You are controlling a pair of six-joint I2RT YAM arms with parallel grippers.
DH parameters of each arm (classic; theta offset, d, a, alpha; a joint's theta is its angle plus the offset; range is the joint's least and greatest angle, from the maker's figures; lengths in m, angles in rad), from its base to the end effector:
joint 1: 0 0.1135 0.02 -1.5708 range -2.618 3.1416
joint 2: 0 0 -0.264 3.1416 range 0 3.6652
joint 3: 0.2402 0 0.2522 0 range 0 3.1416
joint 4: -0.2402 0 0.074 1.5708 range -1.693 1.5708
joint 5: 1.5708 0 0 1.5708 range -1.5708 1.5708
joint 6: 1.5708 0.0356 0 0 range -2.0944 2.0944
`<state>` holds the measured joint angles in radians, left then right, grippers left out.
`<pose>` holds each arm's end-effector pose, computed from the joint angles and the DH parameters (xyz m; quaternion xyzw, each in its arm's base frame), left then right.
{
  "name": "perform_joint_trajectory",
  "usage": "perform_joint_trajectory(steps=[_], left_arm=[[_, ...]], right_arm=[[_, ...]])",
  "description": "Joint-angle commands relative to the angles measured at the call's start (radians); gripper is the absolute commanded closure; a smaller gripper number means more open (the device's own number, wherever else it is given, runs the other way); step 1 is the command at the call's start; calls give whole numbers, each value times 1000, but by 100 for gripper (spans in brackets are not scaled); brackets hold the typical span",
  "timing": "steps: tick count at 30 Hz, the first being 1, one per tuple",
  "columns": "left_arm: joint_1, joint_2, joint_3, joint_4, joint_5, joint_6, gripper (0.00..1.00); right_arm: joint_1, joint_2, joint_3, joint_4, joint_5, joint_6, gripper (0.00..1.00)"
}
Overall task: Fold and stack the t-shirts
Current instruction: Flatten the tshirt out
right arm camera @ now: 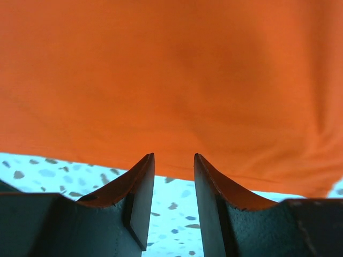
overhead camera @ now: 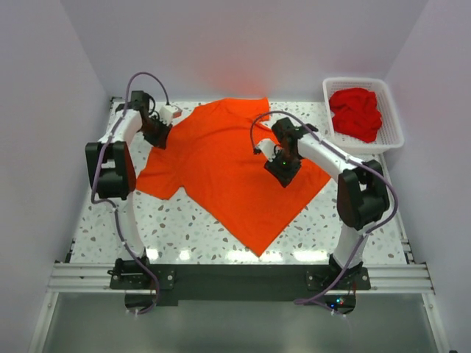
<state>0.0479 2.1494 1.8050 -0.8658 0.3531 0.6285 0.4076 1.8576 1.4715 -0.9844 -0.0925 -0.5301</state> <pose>0.4532 0.0094 0.2078 0.3074 0.9190 -0.1044 0.2239 0.3347 0.1481 0.2228 -0.4532 0.8846 0.0398 0.1025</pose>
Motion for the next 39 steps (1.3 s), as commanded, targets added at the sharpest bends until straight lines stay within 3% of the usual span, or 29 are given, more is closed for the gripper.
perform_joint_trajectory(steps=[1,4,8,12,16,19,22,23,26,31,34,39], left_arm=[[10,61,60,62,-75,-32,78],[17,70,7,82,-152,-3,79],[44,0,-200,103,-200,42,83],[82,-183,-499,131,-261,100,91],[125,-391,-839,74,-241,140,91],[125,-590,-964,-27,-171,158,90],[124,-700,-870,-105,-67,145,82],[124,-691,-818,-114,-34,125,75],[124,-560,-563,-88,88,10,67],[115,-294,-183,-4,196,-175,67],[101,-153,-54,120,218,-264,68],[63,29,102,162,189,-326,70]], right_arm=[[46,-52,-78,-39,-62,64,60],[95,-37,-163,-4,-41,70,60],[100,46,-178,53,52,71,62],[65,120,-159,78,112,35,62],[16,176,-99,76,142,-34,62],[-3,195,-47,81,175,-108,62],[-12,193,10,70,185,-149,61],[-13,181,21,63,180,-154,60],[-16,131,47,17,146,-154,59],[-13,29,6,-48,96,-125,59],[-13,-12,-40,-63,94,-90,59],[-15,-35,-92,-62,94,-48,60]])
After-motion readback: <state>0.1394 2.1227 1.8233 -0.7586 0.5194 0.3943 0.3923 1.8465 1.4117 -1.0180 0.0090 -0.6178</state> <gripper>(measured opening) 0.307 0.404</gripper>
